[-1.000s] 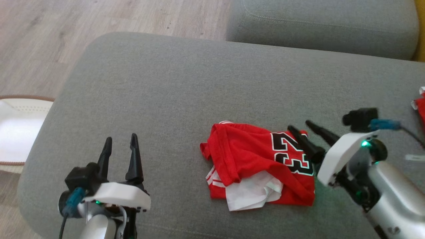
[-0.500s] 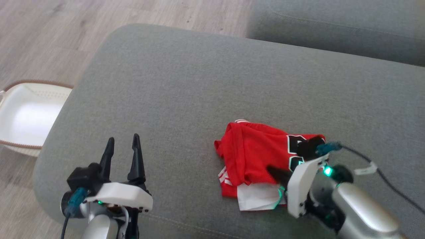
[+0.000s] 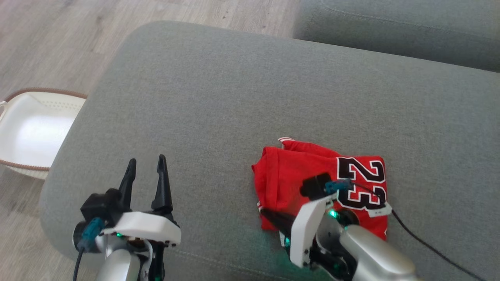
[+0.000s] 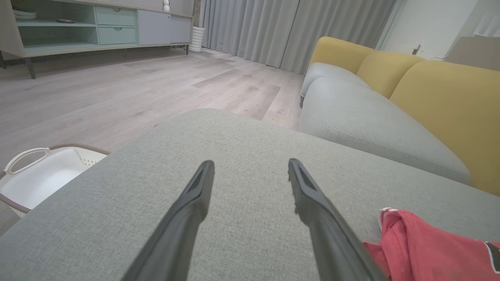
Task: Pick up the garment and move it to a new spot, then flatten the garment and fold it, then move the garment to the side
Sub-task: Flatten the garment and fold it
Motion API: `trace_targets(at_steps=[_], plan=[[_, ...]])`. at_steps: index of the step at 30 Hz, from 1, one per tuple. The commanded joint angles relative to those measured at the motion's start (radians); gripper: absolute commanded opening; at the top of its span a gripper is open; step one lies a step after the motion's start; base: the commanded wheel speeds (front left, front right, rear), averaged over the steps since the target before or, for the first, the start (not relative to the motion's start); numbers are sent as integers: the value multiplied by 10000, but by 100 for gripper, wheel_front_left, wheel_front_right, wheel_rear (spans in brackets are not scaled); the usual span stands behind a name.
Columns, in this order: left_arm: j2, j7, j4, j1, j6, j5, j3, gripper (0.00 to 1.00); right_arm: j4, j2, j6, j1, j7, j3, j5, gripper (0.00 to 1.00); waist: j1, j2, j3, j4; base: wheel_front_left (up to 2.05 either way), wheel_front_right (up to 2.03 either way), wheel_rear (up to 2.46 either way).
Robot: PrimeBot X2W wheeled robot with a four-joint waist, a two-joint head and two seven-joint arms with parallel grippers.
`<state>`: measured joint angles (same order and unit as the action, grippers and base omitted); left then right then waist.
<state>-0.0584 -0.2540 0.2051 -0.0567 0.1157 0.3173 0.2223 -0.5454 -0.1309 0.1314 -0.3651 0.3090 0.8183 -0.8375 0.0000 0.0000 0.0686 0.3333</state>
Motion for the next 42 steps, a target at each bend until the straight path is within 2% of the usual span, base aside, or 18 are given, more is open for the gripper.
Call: trace_targets(at_steps=[1,7,8,9,10,17,21,25,31,38,42], plan=[[4,-78,-267,-541,-3,-90,-309,100,246,124,-7,-470,-312,113,-117,0,0,0,-24,-64,0,0,0],[12,-78,-313,-544,-18,-135,-387,100,600,-255,-7,-766,-1417,249,-978,0,0,0,-184,-457,0,0,0],[12,-78,-328,-527,-18,-144,-407,100,705,-396,-7,-801,-1547,228,-1105,32,0,0,-220,-550,0,0,0],[8,-78,-338,-510,-23,-151,-427,100,810,-555,-7,-832,-1646,180,-1227,83,0,0,-258,-652,0,0,0],[0,-78,-348,-491,-32,-153,-454,100,937,-747,-7,-883,-1721,152,-1287,100,0,0,-294,-762,0,0,0],[-62,-78,-510,-384,-69,-188,-671,100,2506,-2278,-7,-1190,-2415,-461,-1257,100,0,0,-561,-1679,0,0,0],[-76,-78,-748,-347,-95,-245,-809,100,3360,-3134,-7,-1265,-3251,-1361,-663,100,0,0,-660,-2246,0,0,0],[-110,-78,-915,-327,-77,-378,-989,100,3756,-3562,-7,-928,-4044,-2532,83,100,0,0,-713,-2752,0,0,0],[-123,-78,-1014,-345,-145,-571,-1122,100,3726,-3477,-7,41,-4945,-3841,1238,100,0,0,-731,-3215,0,0,0],[-82,-78,-1132,-140,-193,-890,-1427,100,3019,-2644,-7,1241,-5440,-5196,3426,100,0,0,-645,-3642,0,0,0],[-51,-78,-1113,11,-148,-1175,-1469,100,2839,-2210,-7,1632,-5618,-5722,4263,100,0,0,-577,-3705,0,0,0]])
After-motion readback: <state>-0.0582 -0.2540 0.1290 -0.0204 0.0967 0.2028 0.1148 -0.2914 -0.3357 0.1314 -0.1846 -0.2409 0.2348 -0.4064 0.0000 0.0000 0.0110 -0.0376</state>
